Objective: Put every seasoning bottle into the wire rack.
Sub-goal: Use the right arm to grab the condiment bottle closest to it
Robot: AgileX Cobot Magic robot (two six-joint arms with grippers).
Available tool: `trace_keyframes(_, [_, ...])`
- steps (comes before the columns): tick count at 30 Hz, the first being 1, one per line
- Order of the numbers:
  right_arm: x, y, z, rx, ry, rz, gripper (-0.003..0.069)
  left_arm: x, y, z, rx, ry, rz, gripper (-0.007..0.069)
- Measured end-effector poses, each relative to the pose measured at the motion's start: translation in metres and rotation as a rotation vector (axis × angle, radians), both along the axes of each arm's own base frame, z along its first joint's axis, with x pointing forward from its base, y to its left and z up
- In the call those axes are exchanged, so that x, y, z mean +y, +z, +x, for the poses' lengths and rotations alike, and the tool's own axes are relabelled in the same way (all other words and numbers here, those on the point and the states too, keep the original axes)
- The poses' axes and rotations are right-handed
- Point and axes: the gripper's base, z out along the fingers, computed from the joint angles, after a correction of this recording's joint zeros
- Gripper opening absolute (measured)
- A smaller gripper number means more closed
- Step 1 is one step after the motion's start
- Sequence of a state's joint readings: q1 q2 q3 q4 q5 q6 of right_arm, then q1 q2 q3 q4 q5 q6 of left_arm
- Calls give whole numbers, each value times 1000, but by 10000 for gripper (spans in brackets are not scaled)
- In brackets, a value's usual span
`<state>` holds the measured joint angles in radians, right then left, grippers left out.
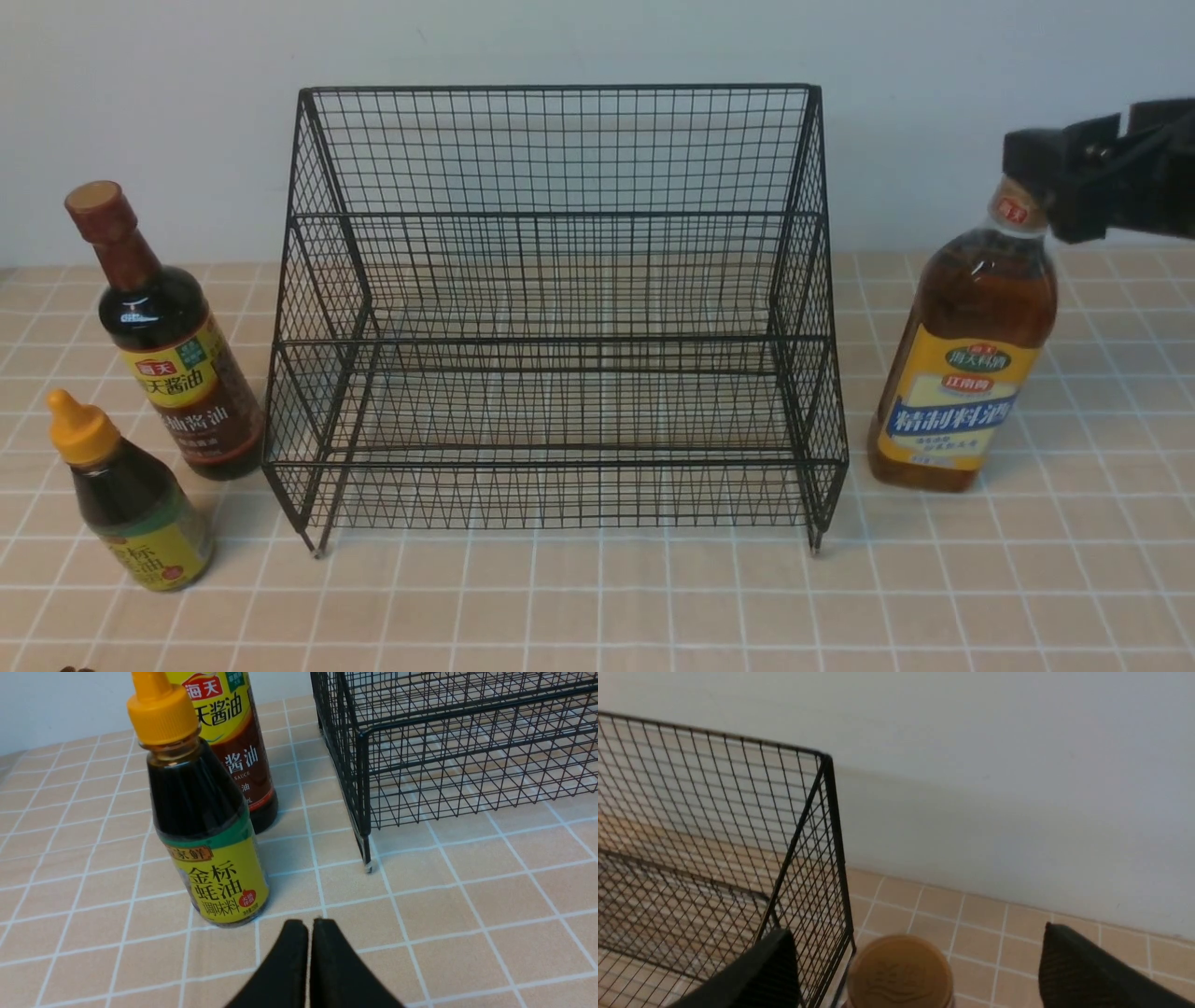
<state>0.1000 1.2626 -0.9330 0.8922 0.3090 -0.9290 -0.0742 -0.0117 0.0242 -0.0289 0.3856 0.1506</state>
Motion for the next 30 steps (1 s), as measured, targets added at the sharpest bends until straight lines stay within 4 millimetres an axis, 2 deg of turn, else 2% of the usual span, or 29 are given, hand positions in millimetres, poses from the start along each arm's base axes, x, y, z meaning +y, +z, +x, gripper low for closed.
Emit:
trace_keyframes(6, [1,-9,6,32,3,-2,643,0,0,0,0,0,0,-7])
trace_keyframes(12, [2,-27,18,87,3,-20,635,0,0,0,0,0,-1,-7])
trace_keyframes(15, [2,-36,24,114,6,-29,552,0,0,0,0,0,-1,-7])
trace_keyframes(16, [3,-37,24,117,7,-29,498,0,0,0,0,0,-1,-7])
trace_keyframes(17, [3,-37,24,116,8,-28,410,0,0,0,0,0,-1,-7])
trace_keyframes(18, [3,-37,24,116,8,-28,394,0,0,0,0,0,-1,-7])
trace_keyframes(19, [3,-35,25,109,5,-27,319,0,0,0,0,0,-1,-7])
trace_keyframes(26, [6,-27,22,90,45,-51,332,0,0,0,0,0,-1,-7])
trace_keyframes(30, [8,-3,13,36,107,-86,328,0,0,0,0,0,-1,-7])
